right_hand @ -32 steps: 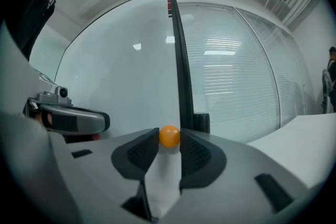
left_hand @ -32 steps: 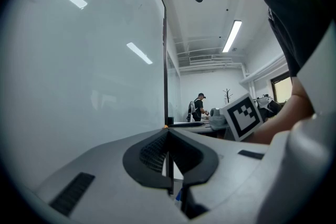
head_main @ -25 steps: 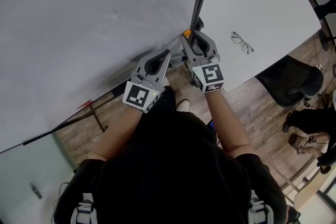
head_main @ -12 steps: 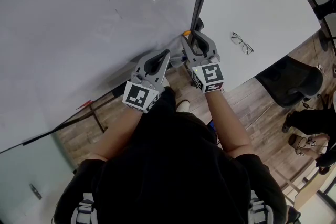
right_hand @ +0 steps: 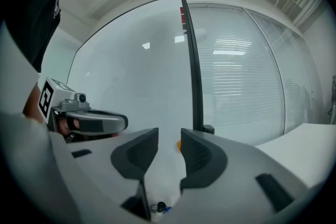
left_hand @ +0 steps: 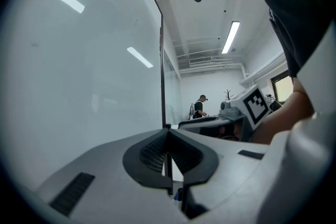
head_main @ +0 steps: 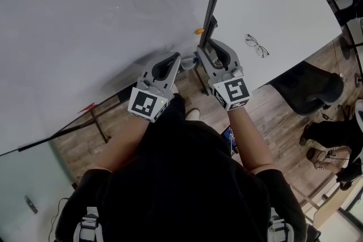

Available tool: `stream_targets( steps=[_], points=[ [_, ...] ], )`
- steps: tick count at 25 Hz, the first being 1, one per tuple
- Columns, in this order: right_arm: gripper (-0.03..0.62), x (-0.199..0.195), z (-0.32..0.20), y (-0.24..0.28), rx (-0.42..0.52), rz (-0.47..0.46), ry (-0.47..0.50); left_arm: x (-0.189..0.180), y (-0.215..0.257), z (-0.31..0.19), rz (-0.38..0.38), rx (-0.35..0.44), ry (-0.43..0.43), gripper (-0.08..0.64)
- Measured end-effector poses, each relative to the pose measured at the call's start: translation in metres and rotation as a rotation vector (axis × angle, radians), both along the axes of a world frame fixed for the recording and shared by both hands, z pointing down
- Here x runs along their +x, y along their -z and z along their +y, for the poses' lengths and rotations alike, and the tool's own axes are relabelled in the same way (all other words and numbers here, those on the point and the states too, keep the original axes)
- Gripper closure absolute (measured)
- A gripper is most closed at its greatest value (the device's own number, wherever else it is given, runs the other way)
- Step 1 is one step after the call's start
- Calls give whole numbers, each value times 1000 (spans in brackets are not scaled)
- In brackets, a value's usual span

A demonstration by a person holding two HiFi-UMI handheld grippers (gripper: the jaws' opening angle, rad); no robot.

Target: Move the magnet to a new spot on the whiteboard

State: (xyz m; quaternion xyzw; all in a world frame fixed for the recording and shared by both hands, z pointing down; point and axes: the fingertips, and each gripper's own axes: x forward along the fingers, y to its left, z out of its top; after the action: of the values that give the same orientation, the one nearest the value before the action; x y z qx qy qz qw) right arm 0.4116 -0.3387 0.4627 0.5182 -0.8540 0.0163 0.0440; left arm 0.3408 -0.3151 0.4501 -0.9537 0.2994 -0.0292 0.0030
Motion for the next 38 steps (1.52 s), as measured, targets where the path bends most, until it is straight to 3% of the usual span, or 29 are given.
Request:
stream_targets(
  steps=[8,14,38],
  points=[
    [513,-14,50,50,66,-80,74,-11,30,31,7,44,-11,558],
    [592,-16,82,68,101,-94,80,-17,46,54,29,37,-30,558],
    [595,-32,114,58,93,-73,77,-33,42,76,17,38,-35,558]
  ],
)
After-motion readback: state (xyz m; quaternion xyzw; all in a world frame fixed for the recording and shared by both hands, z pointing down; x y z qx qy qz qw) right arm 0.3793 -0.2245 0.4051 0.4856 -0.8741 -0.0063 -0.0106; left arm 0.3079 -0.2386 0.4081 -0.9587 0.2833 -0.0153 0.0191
